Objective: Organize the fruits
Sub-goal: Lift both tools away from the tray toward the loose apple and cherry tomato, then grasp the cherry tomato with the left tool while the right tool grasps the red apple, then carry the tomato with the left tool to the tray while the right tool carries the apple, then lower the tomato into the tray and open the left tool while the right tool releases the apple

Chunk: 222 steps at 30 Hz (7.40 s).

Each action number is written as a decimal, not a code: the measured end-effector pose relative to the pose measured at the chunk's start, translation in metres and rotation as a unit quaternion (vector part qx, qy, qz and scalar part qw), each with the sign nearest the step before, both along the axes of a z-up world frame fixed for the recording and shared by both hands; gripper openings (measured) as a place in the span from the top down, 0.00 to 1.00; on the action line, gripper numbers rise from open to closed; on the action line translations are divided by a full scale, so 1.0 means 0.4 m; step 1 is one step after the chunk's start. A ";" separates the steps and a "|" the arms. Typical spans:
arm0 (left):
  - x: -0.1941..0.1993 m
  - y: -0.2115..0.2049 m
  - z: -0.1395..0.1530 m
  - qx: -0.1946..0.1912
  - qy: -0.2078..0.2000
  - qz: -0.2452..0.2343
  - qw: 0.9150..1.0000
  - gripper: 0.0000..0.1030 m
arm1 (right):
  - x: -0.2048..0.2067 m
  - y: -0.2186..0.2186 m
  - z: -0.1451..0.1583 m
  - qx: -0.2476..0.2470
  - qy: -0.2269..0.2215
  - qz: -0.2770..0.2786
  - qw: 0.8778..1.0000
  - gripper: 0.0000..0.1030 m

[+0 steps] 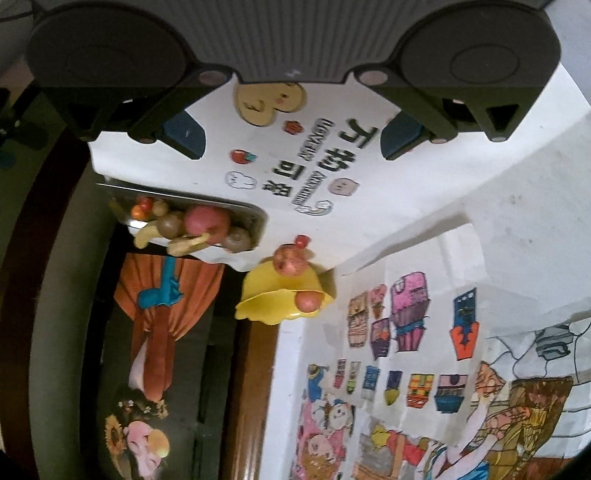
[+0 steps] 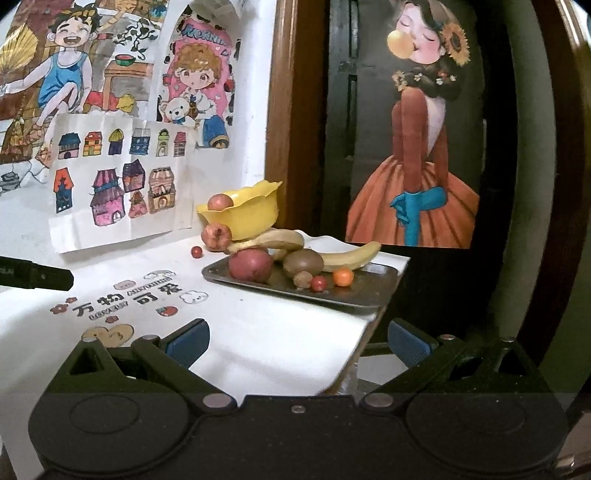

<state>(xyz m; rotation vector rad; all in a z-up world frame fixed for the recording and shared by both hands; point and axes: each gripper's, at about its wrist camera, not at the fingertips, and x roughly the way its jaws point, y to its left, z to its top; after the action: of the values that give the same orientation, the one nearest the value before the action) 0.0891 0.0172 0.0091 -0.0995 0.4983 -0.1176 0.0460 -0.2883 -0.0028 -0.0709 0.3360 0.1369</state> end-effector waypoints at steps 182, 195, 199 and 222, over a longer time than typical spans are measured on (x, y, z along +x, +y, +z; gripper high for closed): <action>0.498 -0.506 -0.146 0.023 0.019 -0.204 0.978 0.73 | 0.811 -0.321 -0.073 0.063 0.259 0.046 0.963 0.32; 0.520 -0.504 -0.154 0.027 0.043 -0.177 0.983 0.73 | 0.811 -0.309 -0.092 0.059 0.269 0.042 0.960 0.32; 0.524 -0.502 -0.154 0.027 0.046 -0.174 0.983 0.73 | 0.811 -0.304 -0.096 0.063 0.279 0.042 0.957 0.32; 0.526 -0.498 -0.156 0.019 0.049 -0.171 0.984 0.57 | 0.817 -0.290 -0.104 0.064 0.297 0.039 0.952 0.31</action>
<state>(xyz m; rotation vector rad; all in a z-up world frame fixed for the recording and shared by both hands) 0.2995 -0.1820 -0.0532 0.0187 0.6134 -0.4406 0.3727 -0.4045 -0.0444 0.0887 0.9258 0.2591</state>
